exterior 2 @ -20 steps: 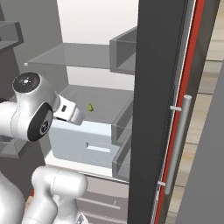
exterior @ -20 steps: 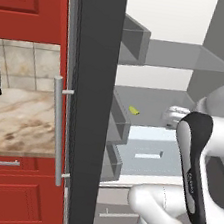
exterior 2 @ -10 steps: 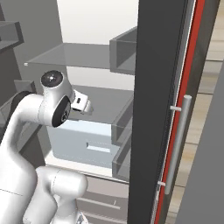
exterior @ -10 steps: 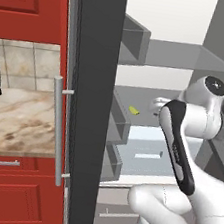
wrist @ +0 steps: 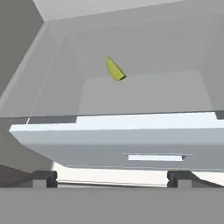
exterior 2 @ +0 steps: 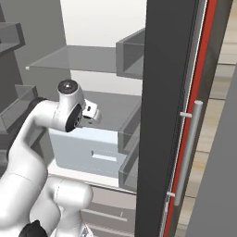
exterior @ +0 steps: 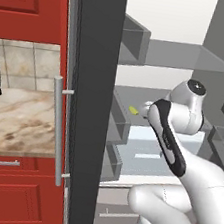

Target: Grab the lemon wedge and garlic from the fridge, place them in the blender, close the lid, and turn on the blender to create a marinade.

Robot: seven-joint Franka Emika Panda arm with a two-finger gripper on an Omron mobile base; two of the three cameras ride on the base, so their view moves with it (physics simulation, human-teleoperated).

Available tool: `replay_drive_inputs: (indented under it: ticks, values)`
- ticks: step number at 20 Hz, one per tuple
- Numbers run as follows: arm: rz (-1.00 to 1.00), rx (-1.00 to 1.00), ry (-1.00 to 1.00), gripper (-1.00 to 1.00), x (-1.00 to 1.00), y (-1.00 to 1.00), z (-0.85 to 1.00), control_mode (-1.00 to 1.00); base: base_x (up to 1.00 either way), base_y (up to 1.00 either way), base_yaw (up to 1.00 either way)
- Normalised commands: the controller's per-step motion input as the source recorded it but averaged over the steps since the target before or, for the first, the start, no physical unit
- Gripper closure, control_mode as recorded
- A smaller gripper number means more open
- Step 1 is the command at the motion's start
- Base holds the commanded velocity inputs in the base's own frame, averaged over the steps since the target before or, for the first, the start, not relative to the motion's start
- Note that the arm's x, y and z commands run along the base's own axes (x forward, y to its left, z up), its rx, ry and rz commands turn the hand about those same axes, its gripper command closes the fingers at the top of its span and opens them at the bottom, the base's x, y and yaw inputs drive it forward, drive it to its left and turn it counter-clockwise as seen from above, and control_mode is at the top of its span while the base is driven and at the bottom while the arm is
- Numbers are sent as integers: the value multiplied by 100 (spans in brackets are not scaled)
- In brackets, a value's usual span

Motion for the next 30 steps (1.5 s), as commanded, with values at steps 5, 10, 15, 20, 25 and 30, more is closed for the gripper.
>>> replay_drive_inputs:
  ticks: [5, 10, 15, 20, 25, 30]
  values:
    - [3, 0, 8, -100, 87, 8, 0, -100, 0, 0, 0]
    - [5, 0, 12, -100, 43, 12, 0, -100, 0, 0, 0]
    - [3, -3, 5, -100, 33, 3, -65, -100, 0, 0, 0]
    - [3, -1, 4, -100, 36, 0, -41, -100, 0, 0, 0]
    - [0, -3, 0, -100, 40, 0, -16, -100, 0, 0, 0]
    - [0, -7, -2, -100, 41, 0, -1, -100, 0, 0, 0]
